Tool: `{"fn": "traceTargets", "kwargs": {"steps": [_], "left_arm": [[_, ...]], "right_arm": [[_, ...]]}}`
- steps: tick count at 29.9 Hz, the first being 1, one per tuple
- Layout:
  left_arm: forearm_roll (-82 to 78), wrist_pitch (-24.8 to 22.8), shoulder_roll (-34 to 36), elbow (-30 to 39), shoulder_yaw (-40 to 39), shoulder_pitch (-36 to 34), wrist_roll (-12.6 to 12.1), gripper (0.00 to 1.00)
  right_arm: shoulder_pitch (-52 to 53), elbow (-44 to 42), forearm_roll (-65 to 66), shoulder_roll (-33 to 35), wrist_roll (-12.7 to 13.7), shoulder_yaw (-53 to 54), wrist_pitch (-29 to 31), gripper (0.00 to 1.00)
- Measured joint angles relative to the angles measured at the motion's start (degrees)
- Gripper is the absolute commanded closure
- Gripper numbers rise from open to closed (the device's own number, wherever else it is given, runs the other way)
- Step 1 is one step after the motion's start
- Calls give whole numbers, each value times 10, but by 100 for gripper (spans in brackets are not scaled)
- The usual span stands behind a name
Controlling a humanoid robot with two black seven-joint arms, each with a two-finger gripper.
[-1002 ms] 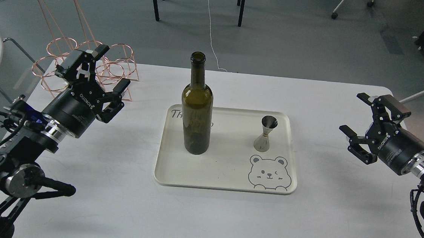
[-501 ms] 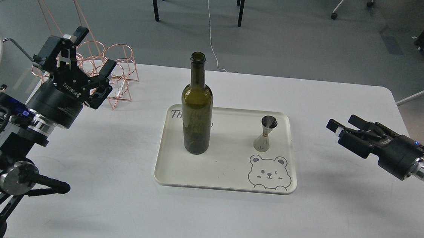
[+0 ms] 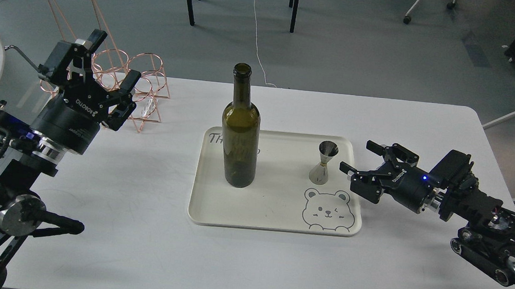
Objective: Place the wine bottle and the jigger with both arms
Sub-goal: 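Close the right gripper on the metal jigger, then lift the jigger and carry it off the tray away from the bottle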
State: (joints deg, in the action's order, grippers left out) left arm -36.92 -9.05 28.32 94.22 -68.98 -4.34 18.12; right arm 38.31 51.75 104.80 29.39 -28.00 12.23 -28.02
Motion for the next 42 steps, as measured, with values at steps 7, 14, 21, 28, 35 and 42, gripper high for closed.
{"fn": "traceTargets", "kwargs": {"steps": [7,14,21,28,35,42], "left_arm": [[0,-1,1,0,0,0,0,2],[0,-1,1,4,0,-1,-1,2],[0,-1,1,7,0,-2,-1,2],[0,-1,1,7,-1,-2,-1,2],[0,-1,1,7,-1,-2,-1,2],[0,-1,1,8,-3,-2,1,2]], "right_arm": [[8,-50,4,-52,0,-2,0,10],[20,-75,4,-79,0,-3,0,61],[21,-91,4,-95,0,-3,0,79],[24,-90,3,-101,0,-2,0,85],[36,-73,-6,-88,0,17,0,84],[24,-37,-19,-3,0,95,0,84]]}}
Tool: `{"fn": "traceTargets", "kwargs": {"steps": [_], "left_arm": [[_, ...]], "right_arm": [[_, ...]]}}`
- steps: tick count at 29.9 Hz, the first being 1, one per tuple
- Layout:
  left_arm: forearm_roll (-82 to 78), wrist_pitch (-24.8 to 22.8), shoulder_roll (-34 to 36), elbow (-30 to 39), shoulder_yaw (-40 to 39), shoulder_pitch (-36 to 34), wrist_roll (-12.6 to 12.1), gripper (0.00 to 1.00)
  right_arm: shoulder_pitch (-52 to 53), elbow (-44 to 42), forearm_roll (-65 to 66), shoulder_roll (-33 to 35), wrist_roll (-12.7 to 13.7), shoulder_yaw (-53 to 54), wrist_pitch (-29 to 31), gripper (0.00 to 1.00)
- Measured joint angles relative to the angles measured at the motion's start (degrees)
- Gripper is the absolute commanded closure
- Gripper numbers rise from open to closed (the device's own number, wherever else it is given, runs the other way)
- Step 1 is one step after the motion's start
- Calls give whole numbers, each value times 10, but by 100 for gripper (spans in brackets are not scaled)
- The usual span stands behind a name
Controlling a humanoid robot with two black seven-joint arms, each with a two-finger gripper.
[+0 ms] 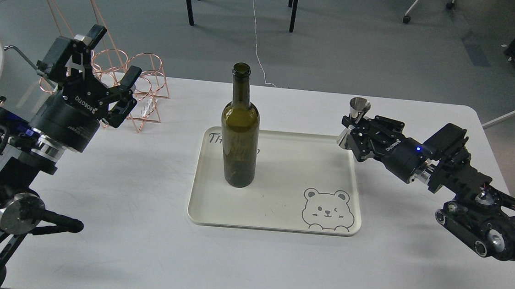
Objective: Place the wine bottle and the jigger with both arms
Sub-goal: 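Lift the jigger and carry it off the tray away from the bottle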
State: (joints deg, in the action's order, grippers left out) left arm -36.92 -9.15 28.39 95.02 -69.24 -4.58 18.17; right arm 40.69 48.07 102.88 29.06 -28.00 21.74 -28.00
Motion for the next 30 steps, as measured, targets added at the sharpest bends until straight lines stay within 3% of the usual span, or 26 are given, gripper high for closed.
{"fn": "traceTargets", "kwargs": {"steps": [12,30], "left_arm": [[0,-2,-6,0,2,-2,0,2],[1,-5,-7,0,3,-4,1,2]], "right_arm": [[-123,-2,-93,131,0,39,0,83],[-151,-66,-114,101,0,33,0,76]]}}
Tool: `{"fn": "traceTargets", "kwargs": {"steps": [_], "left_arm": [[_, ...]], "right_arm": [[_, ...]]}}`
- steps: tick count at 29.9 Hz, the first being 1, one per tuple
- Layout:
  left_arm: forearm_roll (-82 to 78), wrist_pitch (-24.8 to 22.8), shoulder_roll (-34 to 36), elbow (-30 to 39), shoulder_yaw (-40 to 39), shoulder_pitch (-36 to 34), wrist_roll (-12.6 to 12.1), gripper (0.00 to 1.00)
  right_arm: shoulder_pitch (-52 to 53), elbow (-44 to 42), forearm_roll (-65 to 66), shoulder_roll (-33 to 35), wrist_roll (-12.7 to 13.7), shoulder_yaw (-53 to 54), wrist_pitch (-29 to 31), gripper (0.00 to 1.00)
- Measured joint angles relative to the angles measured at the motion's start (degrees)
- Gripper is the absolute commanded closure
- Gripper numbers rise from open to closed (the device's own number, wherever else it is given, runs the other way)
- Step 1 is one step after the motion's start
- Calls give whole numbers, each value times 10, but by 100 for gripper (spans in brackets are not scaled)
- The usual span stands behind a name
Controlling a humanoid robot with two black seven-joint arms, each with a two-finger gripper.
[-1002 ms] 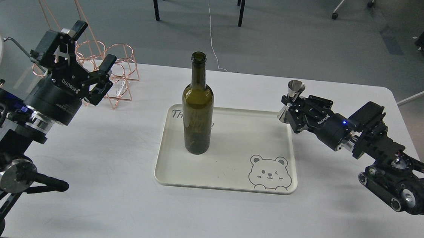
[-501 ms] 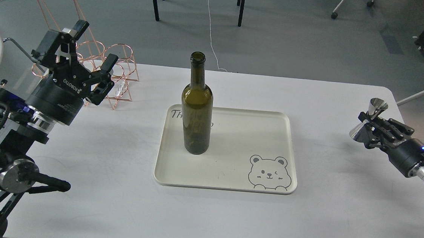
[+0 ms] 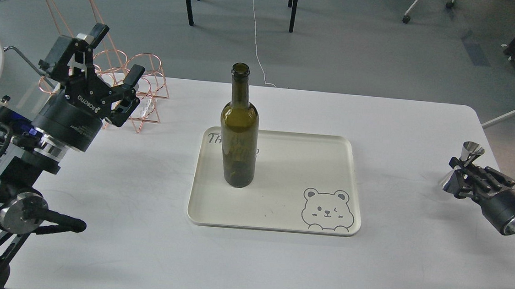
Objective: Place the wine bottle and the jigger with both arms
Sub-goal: 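Lift the jigger and carry it off the tray away from the bottle, then lower the jigger onto the table and open the right gripper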
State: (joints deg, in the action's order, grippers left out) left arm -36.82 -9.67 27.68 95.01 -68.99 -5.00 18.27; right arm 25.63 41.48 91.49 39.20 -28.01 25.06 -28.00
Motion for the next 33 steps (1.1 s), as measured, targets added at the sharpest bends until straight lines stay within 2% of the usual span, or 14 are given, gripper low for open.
{"fn": "traceTargets", "kwargs": {"steps": [3,8,10,14,15,19,24,28,33], "left_arm": [[0,0,0,0,0,0,0,2],[0,0,0,0,0,0,0,2],[0,0,0,0,0,0,0,2],[0,0,0,0,0,0,0,2],[0,-1,0,0,0,0,0,2],[0,-8,0,0,0,0,0,2],[-1,-10,0,0,0,0,0,2],[-1,-18,3,0,0,0,0,2],[-1,-25,6,0,-2,0,2,2]], "right_arm": [[3,-12,0,-10,0,0,0,72],[5,-16,0,-18,0,0,0,60],[6,-16,0,-18,0,0,0,48],[6,-11,-1,-17,0,0,0,16],[6,-8,-2,-16,0,0,0,12],[-1,-4,-4,-4,0,0,0,8],[-25,30,-32,47,0,-1,0,6],[-62,106,-89,111,0,-2,0,6],[-107,248,-176,196,0,-30,0,6]]}}
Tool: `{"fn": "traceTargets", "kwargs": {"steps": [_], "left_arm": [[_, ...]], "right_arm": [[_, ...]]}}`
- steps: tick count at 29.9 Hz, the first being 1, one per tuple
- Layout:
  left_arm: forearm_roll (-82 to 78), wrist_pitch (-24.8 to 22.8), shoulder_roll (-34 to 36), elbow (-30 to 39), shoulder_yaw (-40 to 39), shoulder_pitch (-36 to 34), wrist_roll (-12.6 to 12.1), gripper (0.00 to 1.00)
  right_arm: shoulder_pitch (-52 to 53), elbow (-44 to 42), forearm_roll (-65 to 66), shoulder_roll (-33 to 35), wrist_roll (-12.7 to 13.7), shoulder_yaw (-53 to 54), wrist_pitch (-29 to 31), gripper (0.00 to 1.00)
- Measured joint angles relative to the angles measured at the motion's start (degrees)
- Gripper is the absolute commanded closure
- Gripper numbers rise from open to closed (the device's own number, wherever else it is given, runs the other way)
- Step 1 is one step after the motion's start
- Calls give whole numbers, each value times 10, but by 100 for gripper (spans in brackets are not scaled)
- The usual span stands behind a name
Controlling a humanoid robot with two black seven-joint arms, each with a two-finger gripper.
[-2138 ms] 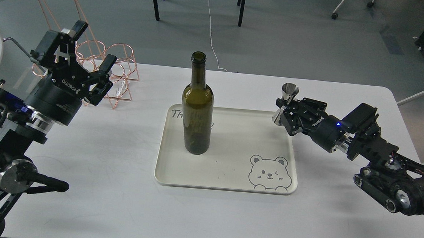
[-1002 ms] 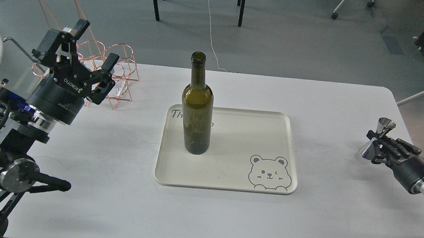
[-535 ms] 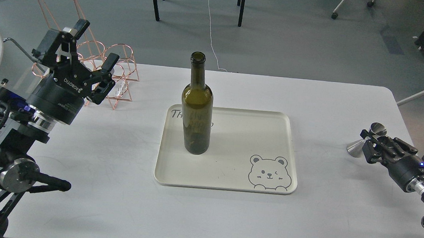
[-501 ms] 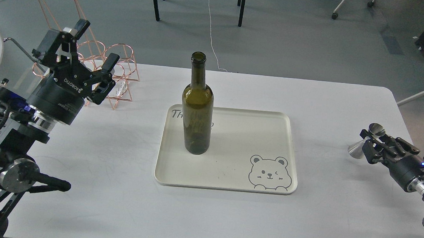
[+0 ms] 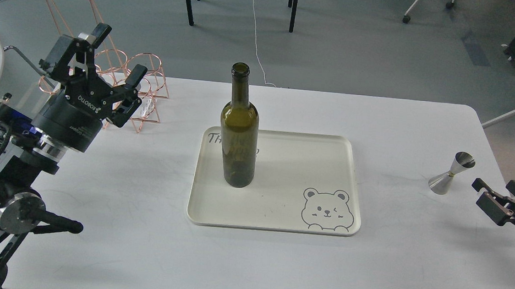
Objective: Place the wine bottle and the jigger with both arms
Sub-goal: 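Lower the jigger onto the table and open the right gripper, then reach the left gripper to the neck of the green wine bottle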
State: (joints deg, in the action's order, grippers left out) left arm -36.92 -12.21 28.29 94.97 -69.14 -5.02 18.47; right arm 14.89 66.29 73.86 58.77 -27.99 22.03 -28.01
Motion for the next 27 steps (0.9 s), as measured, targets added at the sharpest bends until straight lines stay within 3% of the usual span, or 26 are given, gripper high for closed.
{"fn": "traceTargets", "kwargs": {"steps": [6,9,13,20,27], "left_arm": [[-25,-14,17,16,-1,-5,0,2],[-98,-31,36,31,1,-23,11,2],[-245,-70,56,44,3,-60,34,2],[-526,-107,116,55,46,-172,59,2],[-746,-91,135,10,182,-313,78,2]], "right_arm": [[-1,205,-166,89,0,-28,0,6],[21,256,-256,103,0,-18,0,6],[72,269,-402,94,0,-8,6,6],[153,268,-698,62,0,16,76,6],[163,266,-768,44,0,45,76,6]]}}
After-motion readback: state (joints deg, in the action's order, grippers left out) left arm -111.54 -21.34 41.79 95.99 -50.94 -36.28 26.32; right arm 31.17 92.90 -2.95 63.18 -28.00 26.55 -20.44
